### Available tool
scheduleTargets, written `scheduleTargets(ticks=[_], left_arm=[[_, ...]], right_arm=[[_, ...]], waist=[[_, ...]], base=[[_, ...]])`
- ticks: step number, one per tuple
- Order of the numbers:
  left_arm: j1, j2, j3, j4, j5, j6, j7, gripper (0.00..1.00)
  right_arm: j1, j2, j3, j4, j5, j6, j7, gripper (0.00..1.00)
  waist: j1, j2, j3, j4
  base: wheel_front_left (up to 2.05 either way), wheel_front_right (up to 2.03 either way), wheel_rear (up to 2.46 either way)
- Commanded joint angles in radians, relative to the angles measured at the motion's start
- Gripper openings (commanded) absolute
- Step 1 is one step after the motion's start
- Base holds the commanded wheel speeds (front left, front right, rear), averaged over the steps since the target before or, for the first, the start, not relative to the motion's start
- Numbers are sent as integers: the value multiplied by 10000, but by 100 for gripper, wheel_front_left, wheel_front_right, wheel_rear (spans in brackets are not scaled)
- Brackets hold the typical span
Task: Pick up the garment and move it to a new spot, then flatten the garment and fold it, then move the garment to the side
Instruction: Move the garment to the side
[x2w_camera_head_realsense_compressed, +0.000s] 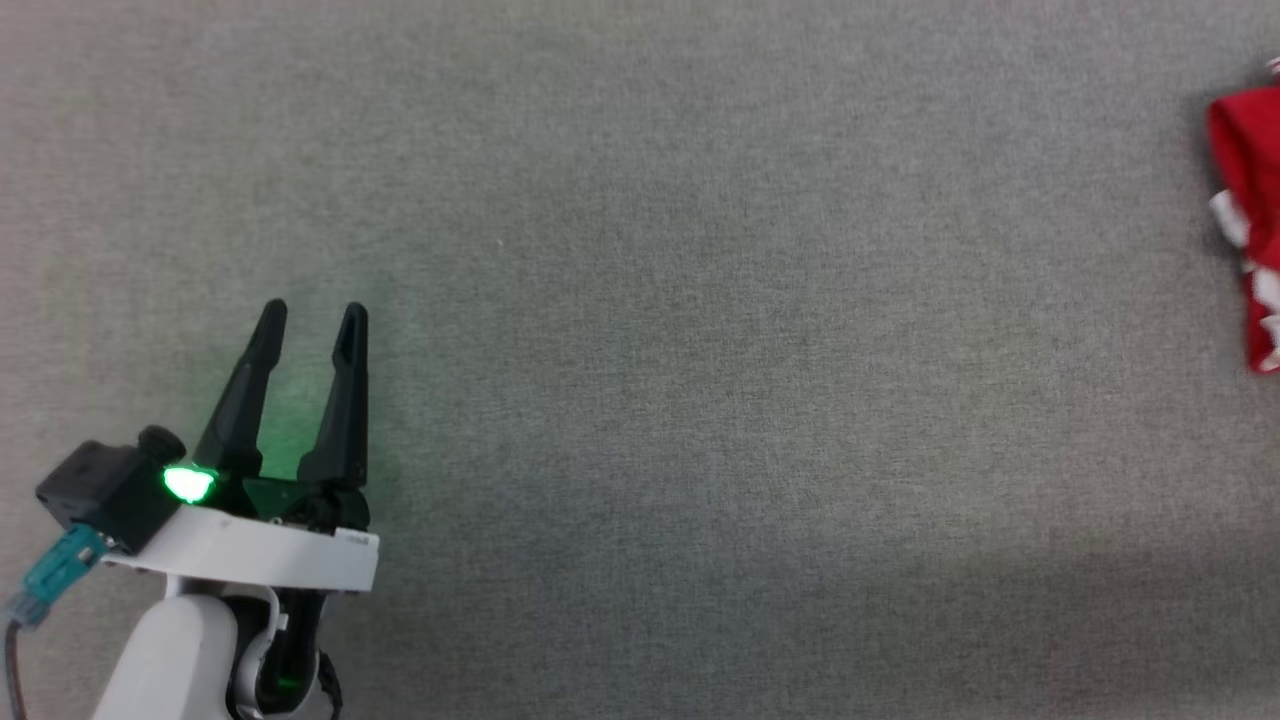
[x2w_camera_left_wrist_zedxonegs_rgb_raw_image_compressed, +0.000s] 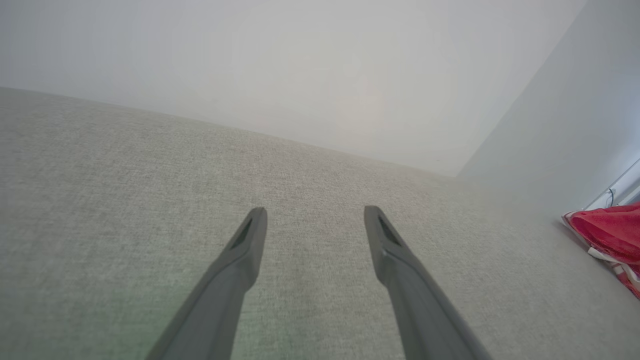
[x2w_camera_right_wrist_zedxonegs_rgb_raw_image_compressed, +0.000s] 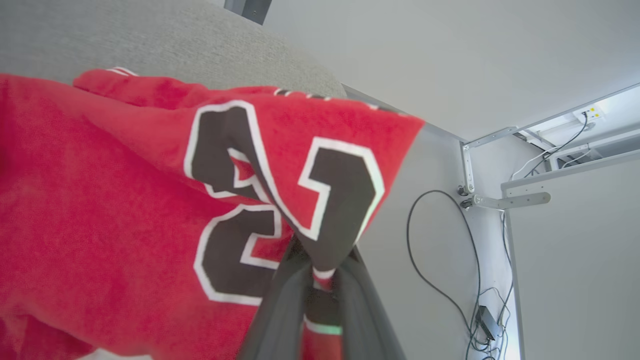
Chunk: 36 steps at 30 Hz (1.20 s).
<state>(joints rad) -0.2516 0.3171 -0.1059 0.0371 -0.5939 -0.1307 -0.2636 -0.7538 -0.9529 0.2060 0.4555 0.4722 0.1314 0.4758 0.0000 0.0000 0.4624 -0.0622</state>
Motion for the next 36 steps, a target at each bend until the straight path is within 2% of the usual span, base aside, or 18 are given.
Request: scheduleTargets(ticks=[1, 7, 16, 17, 18, 22, 24, 25, 26, 31, 36], left_arm=[[-144, 52, -7, -39, 57, 0, -1, 100], [-312, 98, -111, -62, 48, 0, -1, 100], [-418, 91, -141, -36, 24, 0, -1, 100], [-425, 85, -145, -32, 29, 0, 1, 100], [-427, 75, -137, -24, 33, 0, -1, 100], [-410, 33, -123, 15, 45, 0, -1, 100], [-377, 6, -108, 46, 52, 0, -1, 100], [-355, -10, -101, 68, 54, 0, 1, 100], [-330, -24, -100, 83, 58, 0, 1, 100], [-189, -81, -45, 148, 91, 0, 1, 100], [33, -86, 55, 234, 116, 0, -1, 100]], right_arm=[[-204, -131, 97, 166, -154, -15, -111, 0], [-686, -259, 315, 904, -628, -15, -550, 0], [-1152, 164, 91, 2088, -1277, -15, -942, 0], [-1197, 204, 36, 2196, -1363, -15, -990, 16], [-1219, 268, 4, 2273, -1446, -15, -1004, 22], [-1367, 460, -209, 2531, -1714, -15, -1174, 75], [-1429, 550, -300, 2584, -1862, -15, -1219, 83], [-1403, 587, -329, 2628, -1920, -15, -1229, 93], [-1410, 650, -389, 2671, -1912, -15, -1281, 98], [-1302, 924, -436, 2602, -1877, -15, -1728, 100], [-1012, 1469, -445, 2268, -1536, -15, -2496, 100]], waist=[[0, 0, 229, -107], [0, 0, 461, -30], [0, 0, 603, 144], [0, 0, 604, 160], [0, 0, 600, 172], [0, 0, 533, 205], [0, 0, 465, 211], [0, 0, 415, 210], [0, 0, 376, 210], [0, 0, 8, 191], [0, 0, -564, 152]], base=[[0, 0, 0], [0, 0, 0], [0, 0, 0], [0, 0, 0], [0, 0, 0], [0, 0, 0], [0, 0, 0], [0, 0, 0], [0, 0, 0], [0, 0, 0], [0, 0, 0]])
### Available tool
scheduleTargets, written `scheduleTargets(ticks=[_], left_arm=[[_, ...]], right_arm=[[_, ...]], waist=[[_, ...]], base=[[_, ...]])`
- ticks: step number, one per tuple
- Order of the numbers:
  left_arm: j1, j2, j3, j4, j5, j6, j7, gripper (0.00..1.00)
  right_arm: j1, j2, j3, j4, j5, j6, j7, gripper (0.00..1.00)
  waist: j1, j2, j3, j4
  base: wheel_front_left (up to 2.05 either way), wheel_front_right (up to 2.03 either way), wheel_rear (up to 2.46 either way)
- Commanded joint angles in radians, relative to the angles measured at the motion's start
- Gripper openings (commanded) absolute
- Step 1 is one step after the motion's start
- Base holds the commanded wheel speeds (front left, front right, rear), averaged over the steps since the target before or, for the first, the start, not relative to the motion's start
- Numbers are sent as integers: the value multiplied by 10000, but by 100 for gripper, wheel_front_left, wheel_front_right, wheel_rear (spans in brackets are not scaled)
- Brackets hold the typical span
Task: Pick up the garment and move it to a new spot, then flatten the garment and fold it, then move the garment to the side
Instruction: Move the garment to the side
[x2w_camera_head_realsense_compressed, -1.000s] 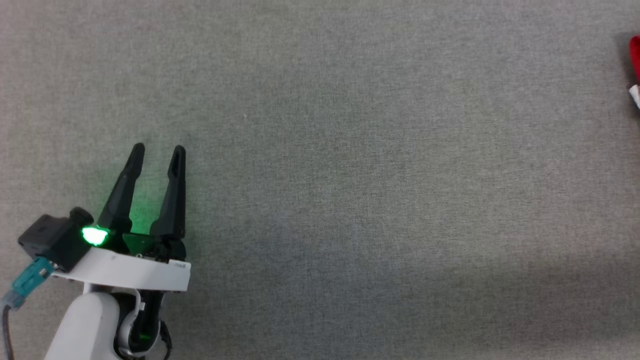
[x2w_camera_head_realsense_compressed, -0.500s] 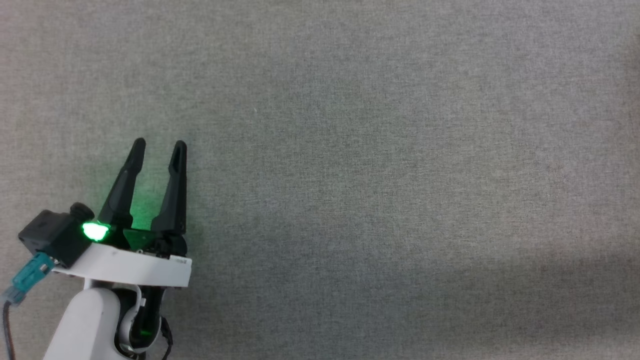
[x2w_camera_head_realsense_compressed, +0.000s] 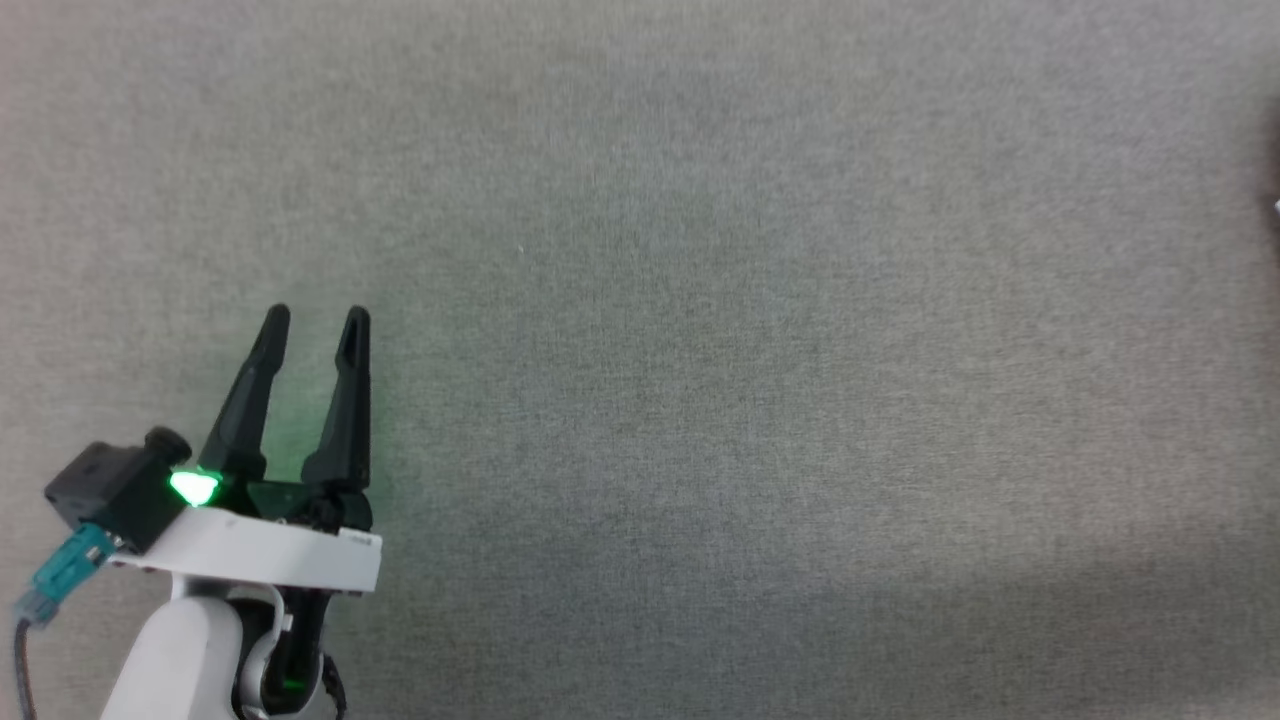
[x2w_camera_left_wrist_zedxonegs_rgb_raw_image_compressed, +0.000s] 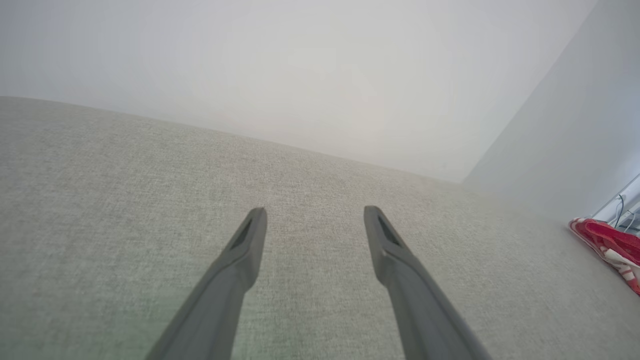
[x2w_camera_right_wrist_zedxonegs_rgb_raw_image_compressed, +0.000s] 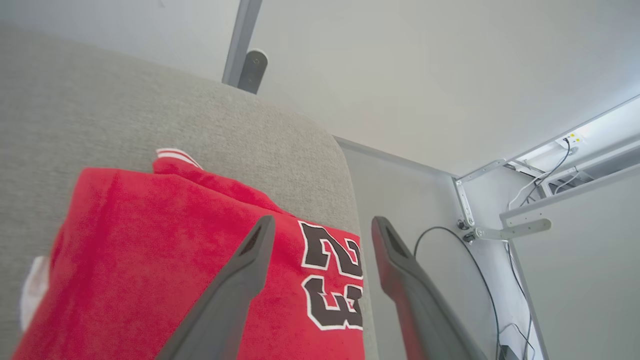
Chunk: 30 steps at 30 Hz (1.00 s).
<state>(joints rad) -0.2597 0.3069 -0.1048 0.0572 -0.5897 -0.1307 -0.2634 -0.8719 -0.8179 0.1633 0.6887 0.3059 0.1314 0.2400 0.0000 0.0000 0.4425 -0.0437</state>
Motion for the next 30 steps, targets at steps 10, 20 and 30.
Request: scheduleTargets(ticks=[10, 20, 30], left_arm=[[699, -7, 135, 238, 78, 0, -1, 100], [1563, -37, 512, 551, 46, 0, 2, 100], [2548, -167, 1248, 811, 154, 0, 2, 100]], right_arm=[[1403, 1041, 309, -1050, 658, -15, -1871, 100], [3375, 2133, 378, -1715, 775, -15, -3257, 100], [5676, 3369, -695, -2995, 71, -15, -4058, 100]], waist=[[0, 0, -1764, 56], [0, 0, -3374, 272], [0, 0, -4476, 541]], base=[[0, 0, 0], [0, 0, 0], [0, 0, 0]])
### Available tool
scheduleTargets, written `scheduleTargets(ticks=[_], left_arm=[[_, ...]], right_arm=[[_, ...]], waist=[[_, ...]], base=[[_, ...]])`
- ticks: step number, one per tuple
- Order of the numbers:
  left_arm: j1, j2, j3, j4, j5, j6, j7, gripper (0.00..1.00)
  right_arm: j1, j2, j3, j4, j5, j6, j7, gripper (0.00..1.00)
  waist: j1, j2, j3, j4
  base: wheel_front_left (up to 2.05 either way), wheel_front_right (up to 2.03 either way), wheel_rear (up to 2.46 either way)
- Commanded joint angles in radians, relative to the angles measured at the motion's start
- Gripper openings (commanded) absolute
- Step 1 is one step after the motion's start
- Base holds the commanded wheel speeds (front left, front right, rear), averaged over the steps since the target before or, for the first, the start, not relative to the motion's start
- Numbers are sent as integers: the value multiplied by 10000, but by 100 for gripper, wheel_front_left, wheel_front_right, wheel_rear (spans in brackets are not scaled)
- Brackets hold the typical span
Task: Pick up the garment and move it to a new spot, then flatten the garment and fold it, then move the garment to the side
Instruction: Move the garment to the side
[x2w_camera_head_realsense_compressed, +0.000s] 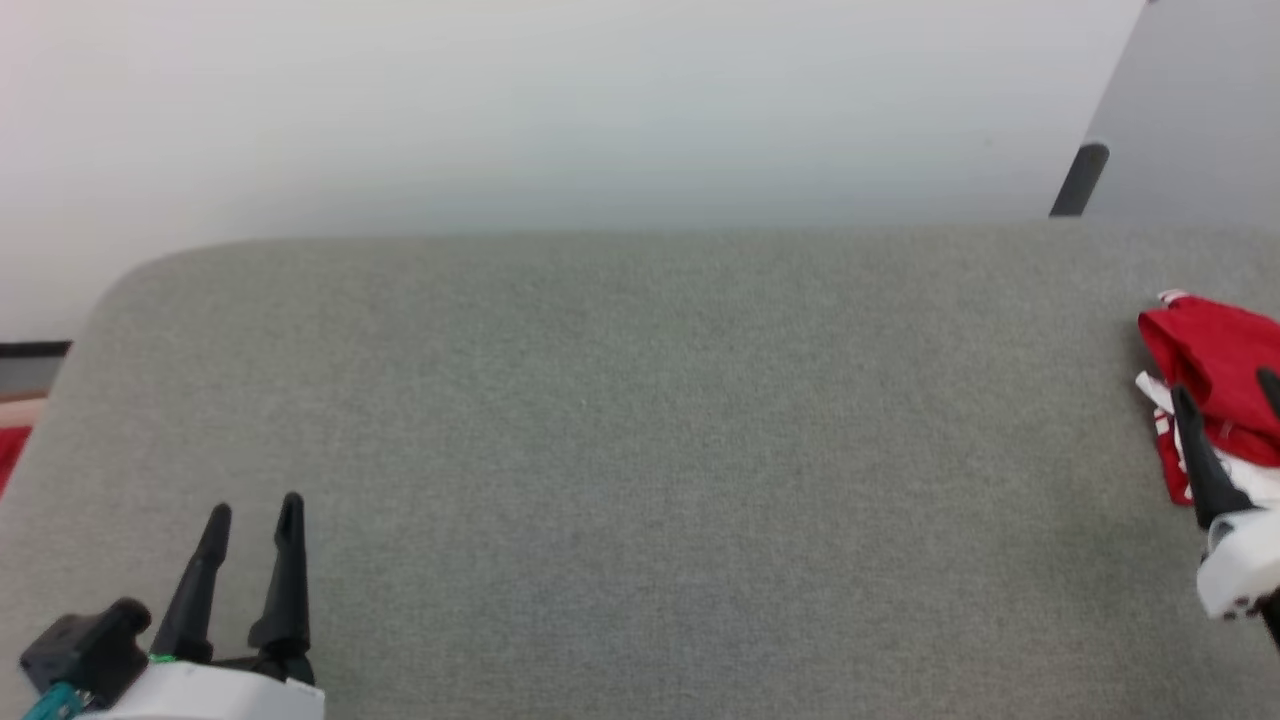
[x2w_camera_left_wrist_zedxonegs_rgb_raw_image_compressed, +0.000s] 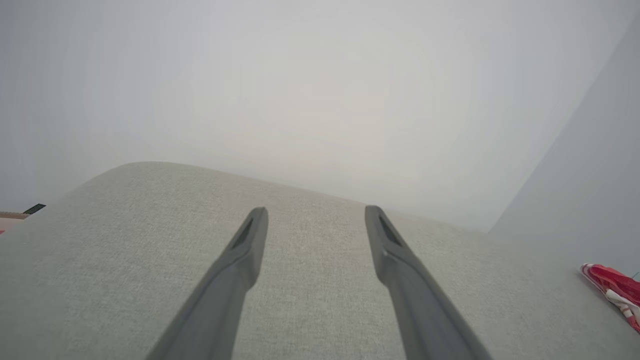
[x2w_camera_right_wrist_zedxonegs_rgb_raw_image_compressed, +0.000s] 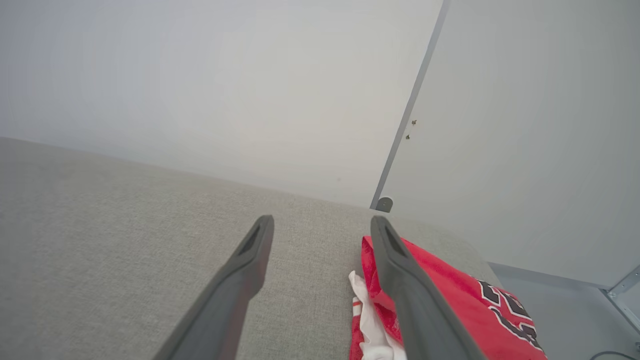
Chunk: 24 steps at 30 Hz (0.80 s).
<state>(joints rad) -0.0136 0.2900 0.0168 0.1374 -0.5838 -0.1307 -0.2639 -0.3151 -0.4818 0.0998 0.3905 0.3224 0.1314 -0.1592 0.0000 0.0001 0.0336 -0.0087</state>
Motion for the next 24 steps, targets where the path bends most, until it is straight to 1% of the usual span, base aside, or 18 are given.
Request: scheduleTargets(ticks=[1, 4, 5, 6, 12, 20, 24], left_arm=[[162, 6, 95, 28, 124, 0, 8, 100], [340, -34, 291, 67, 175, 0, 8, 100], [456, -66, 400, 64, 197, 0, 8, 100], [502, -53, 450, 54, 254, 0, 8, 100], [743, -12, 513, -30, 443, 0, 8, 100], [841, 76, 470, -47, 774, 0, 8, 100], [890, 173, 375, 87, 1027, 0, 8, 100]], right_arm=[[337, 158, -222, -192, -190, -15, -97, 100], [1072, 589, -677, -697, -512, -13, -174, 100], [1511, 870, -959, -1035, -683, -13, -235, 100], [1713, 985, -1097, -1196, -784, -13, -264, 100], [2833, 1703, -1600, -1864, -1101, -15, -363, 100], [3648, 2284, -1641, -2120, -1357, -13, -403, 100], [3856, 2423, -1667, -2165, -1310, -13, -432, 100]], waist=[[0, -1, -434, 225], [0, -1, -568, 360], [0, -1, -639, 438], [0, -1, -665, 466], [0, -1, -797, 678], [0, -1, -834, 758], [0, -1, -854, 764]], base=[[0, 0, 0], [0, 0, 0], [0, 0, 0], [0, 0, 0], [0, 0, 0], [0, 0, 0], [0, 0, 0]])
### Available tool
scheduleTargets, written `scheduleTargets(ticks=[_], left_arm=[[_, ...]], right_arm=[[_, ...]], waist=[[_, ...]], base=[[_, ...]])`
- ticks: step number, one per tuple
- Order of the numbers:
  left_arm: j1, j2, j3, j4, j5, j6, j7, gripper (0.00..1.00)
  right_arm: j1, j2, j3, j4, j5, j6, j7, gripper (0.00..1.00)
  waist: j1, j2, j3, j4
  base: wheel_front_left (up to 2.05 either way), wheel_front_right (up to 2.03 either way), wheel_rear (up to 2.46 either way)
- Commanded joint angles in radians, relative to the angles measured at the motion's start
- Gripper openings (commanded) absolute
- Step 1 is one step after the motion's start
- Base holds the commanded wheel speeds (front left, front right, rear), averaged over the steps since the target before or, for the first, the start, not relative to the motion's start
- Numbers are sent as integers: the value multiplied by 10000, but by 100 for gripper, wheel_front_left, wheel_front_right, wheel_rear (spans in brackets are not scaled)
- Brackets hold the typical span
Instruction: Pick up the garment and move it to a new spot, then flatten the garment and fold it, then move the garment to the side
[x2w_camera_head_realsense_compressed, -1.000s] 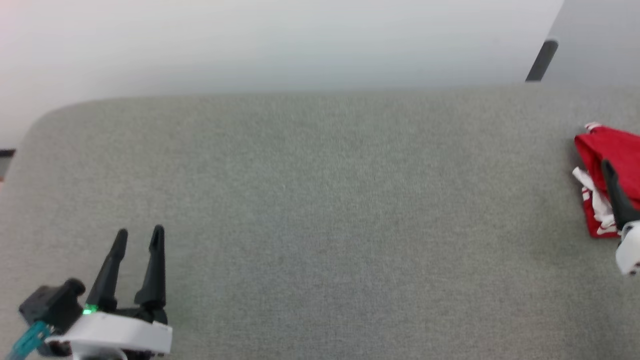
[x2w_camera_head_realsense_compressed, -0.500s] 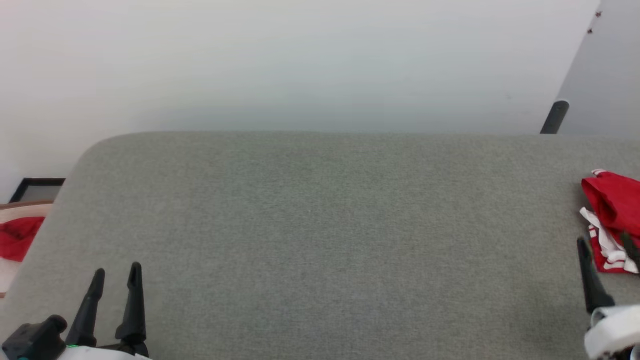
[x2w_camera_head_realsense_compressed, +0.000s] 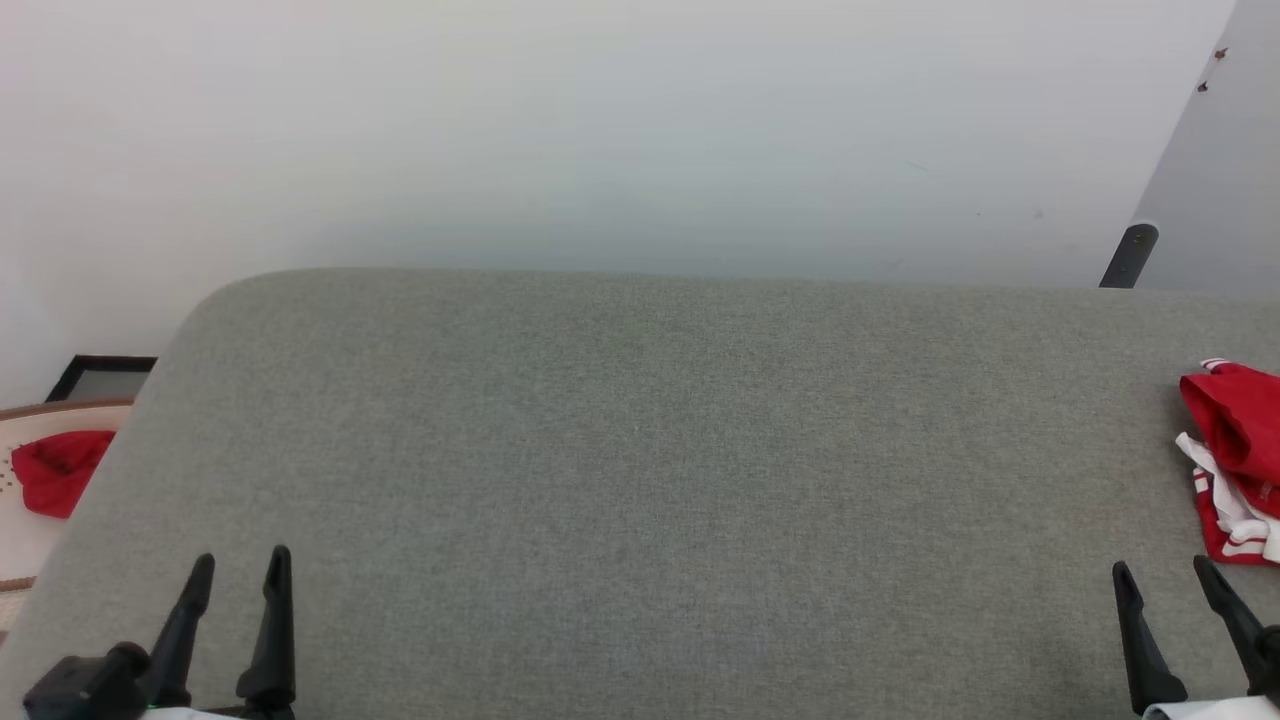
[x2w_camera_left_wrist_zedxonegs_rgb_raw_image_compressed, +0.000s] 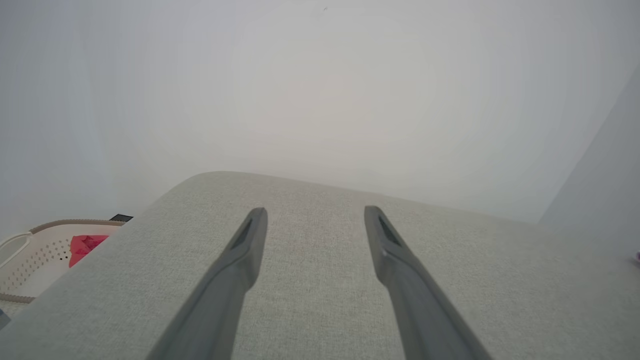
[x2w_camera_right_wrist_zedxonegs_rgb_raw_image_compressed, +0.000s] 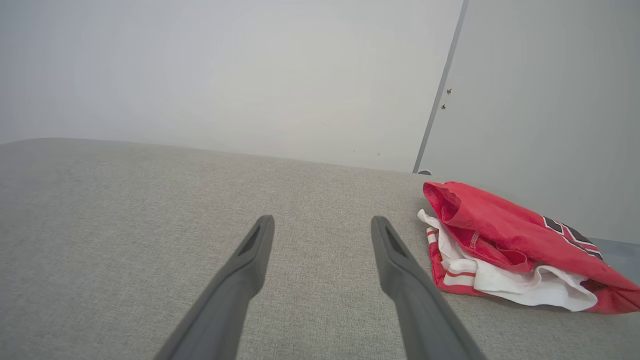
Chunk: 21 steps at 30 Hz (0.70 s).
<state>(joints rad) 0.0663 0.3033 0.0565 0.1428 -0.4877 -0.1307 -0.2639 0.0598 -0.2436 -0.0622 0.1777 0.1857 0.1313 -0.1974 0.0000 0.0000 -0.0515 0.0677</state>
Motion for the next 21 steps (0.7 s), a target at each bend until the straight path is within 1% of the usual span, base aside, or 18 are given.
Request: scheduleTargets(ticks=[1, 10, 21], left_arm=[[82, 63, -48, 65, 85, 0, 8, 100], [61, 183, -325, 194, 75, 0, 8, 100], [59, 238, -491, 96, 109, 0, 8, 100]], right_arm=[[147, 62, -42, -39, 65, -12, -72, 100], [360, 225, 32, 11, 105, -12, -178, 100], [295, 204, 54, 92, 165, -12, -216, 100]], waist=[[0, 0, -3, 0], [0, 0, 25, 1], [0, 0, 84, -14]], base=[[0, 0, 0], [0, 0, 0], [0, 0, 0]])
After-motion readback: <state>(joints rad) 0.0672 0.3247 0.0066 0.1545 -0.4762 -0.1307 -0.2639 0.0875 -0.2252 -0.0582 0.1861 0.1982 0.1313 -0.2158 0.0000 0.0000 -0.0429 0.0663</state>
